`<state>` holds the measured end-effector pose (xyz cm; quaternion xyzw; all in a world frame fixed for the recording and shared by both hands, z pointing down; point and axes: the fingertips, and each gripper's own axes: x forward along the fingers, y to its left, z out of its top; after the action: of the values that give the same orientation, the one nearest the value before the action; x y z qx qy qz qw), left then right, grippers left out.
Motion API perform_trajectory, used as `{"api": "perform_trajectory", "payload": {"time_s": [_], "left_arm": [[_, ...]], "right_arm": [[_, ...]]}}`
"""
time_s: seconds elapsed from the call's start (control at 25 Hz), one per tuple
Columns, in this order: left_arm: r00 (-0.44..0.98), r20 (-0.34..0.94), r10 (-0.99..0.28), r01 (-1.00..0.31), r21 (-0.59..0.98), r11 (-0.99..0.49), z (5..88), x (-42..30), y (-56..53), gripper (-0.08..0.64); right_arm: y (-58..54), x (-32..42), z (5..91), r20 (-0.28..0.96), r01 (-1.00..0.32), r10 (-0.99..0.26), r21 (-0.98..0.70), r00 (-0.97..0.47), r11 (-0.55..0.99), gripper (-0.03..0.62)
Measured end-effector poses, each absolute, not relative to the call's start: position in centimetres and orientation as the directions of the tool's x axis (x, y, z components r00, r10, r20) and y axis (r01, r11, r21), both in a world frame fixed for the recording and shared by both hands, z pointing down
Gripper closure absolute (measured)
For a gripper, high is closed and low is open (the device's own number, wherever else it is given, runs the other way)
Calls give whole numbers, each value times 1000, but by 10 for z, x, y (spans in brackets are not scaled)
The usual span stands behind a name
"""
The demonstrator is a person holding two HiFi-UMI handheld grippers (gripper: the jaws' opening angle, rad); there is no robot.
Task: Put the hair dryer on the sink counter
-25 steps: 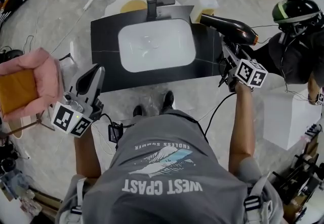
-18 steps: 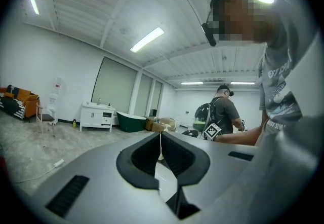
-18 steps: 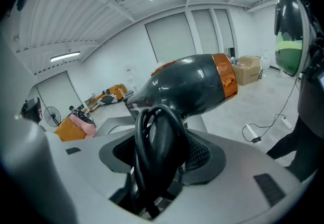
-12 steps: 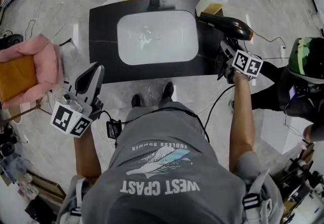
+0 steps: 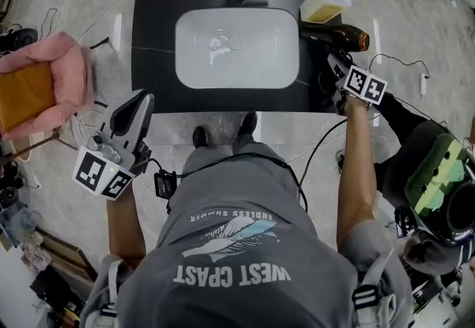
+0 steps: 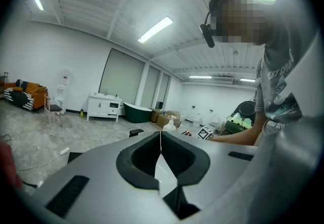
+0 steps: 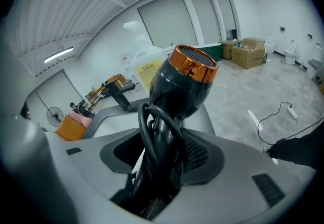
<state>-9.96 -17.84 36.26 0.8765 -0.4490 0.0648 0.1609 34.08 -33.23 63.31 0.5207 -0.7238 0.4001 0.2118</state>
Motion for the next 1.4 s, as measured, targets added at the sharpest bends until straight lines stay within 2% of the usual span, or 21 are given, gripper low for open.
{"api": "perform_trajectory", "payload": {"time_s": [0.6, 1.0, 1.24, 1.4], "left_arm": [[575, 301, -761, -817, 249, -520, 377, -99, -189, 540], [576, 305, -758, -817, 245, -522, 376, -104, -190, 540], [582, 287, -761, -813, 236, -533, 371, -108, -185, 540], [588, 272, -762, -808, 232, -541, 365, -112, -180, 540]], "right_arm": [[-343, 340, 692, 777, -908, -486, -408, -399, 93, 350], [-348, 347, 713, 836, -956, -466, -274, -289, 102, 334], [-345, 355, 713, 861, -975, -458, -191, -222, 114, 289], [-341, 356, 699, 853, -975, -472, -191, -224, 117, 284]]}}
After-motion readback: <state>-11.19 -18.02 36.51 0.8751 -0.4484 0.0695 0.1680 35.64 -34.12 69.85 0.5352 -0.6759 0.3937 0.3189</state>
